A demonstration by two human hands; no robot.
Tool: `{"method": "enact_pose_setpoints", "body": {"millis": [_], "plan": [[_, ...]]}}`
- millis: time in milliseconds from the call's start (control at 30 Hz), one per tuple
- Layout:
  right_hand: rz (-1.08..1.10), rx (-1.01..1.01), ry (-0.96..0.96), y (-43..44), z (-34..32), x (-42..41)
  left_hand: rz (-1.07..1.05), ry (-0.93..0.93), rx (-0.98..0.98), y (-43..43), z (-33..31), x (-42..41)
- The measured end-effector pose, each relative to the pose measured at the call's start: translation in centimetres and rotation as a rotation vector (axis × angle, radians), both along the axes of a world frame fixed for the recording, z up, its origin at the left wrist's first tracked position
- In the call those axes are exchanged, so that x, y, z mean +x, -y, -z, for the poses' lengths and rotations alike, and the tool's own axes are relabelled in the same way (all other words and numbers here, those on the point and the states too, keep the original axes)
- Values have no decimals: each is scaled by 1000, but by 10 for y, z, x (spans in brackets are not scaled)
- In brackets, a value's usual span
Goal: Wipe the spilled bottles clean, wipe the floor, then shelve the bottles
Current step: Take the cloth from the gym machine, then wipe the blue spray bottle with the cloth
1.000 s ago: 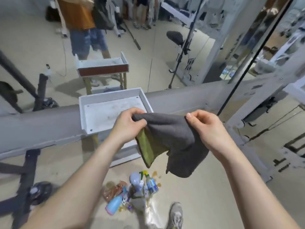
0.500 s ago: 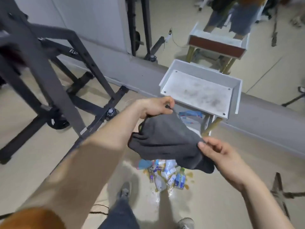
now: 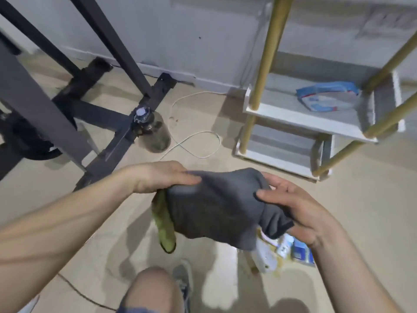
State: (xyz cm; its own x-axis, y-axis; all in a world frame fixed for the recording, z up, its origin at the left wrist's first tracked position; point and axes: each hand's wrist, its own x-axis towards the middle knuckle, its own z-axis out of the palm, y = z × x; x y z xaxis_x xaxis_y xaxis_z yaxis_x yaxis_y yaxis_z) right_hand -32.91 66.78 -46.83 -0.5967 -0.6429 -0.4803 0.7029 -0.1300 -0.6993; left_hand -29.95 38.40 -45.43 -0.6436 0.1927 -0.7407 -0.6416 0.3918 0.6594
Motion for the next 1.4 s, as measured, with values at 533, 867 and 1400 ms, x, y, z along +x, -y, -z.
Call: {"method": "enact_pose_setpoints", "body": {"millis": [533,867,1400], "plan": [[225,-237,-205,25,-3,96,-413,-518,126,-21,24,82],[369,-165,-339,-2,-57,190,-132,-916,-119,-133,-32,207],[120,1102,-576,-14,162,212,316,-69,-257,-102,200,143]]}}
